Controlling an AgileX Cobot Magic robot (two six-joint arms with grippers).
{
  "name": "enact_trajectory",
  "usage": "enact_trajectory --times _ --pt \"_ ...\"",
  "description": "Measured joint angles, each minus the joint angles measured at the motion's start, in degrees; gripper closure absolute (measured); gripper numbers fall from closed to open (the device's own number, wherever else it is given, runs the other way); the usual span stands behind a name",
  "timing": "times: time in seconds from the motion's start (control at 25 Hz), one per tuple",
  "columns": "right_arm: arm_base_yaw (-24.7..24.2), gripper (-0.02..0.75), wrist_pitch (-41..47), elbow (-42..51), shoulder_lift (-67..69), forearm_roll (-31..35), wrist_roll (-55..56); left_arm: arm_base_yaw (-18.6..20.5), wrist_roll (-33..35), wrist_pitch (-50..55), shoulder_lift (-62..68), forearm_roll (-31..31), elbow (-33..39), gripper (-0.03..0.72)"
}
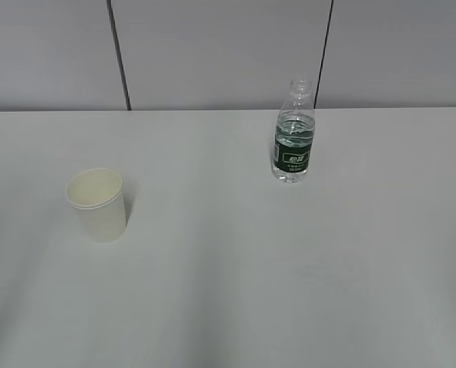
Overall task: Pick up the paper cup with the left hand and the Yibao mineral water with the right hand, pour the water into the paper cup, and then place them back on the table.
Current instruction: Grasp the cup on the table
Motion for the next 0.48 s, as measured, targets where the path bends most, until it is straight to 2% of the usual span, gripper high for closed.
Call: enact_trajectory --times 0.08,0.2,0.36,0.48 --pt "0.00 0.153 0.00 0.00 0.00 0.00 0.00 -0.72 1.12 -3.57 3.82 -0.70 0.00 0.129" --pt "0.00 0.153 0.00 0.00 0.00 0.00 0.00 -4.06 3.42 -9.46 7.15 -0.84 0.00 0.129" --pt "0.00 0.153 0.00 0.00 0.00 0.00 0.00 -10.38 4.43 -14.06 10.68 0.31 0.00 0.129" --pt "0.00 0.153 0.00 0.00 0.00 0.00 0.00 -16.50 4.49 -18.07 13.16 3.39 0.00 0.129"
